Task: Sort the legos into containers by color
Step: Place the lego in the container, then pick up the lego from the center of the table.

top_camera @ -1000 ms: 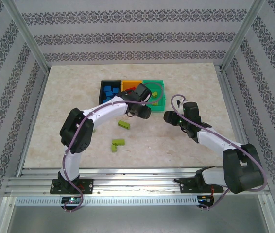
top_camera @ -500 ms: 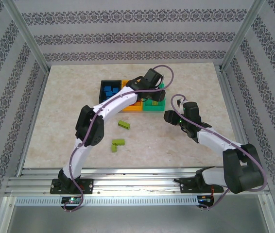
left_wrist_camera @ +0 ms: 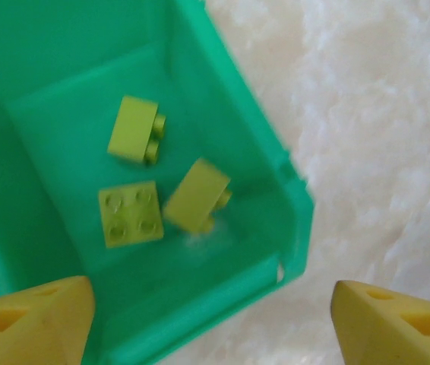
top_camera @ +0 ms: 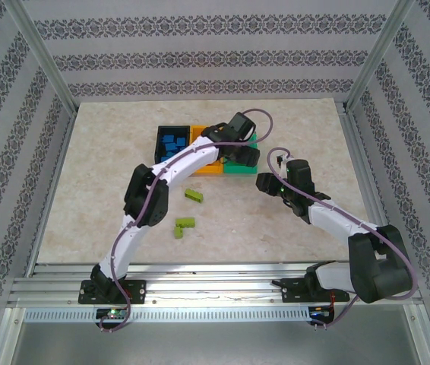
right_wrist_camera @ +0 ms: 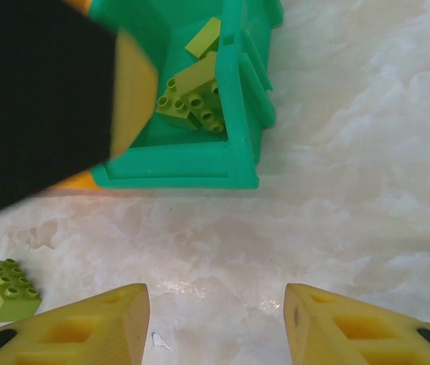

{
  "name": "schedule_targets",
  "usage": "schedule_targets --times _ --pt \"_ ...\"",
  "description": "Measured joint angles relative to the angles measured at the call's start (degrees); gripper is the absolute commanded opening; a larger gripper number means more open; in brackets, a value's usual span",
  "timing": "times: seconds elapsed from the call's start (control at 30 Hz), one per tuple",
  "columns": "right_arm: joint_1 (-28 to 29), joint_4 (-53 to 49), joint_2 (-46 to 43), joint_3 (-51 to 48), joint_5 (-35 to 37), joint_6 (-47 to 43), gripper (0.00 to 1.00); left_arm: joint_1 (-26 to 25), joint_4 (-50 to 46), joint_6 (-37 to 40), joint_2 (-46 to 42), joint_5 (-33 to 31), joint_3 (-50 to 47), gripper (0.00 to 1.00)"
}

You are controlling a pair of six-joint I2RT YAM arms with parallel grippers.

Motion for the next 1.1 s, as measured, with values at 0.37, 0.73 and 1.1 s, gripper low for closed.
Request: schedule_targets --times 0.37,0.73,1.1 --pt "0.02 0.04 0.63 0.00 -0.02 0.02 0.51 0.00 9.35 0.00 -23.08 -1.46 -32.87 0.83" --pt "0.87 0.04 2.49 0.00 -0.02 0.00 0.51 1.55 10.54 -0.24 -31.54 -4.37 -50.42 0.94" --pt "0.87 0.04 2.69 0.00 0.00 0.00 0.51 4.68 10.25 -0.22 -28.57 -3.65 -51.23 0.95"
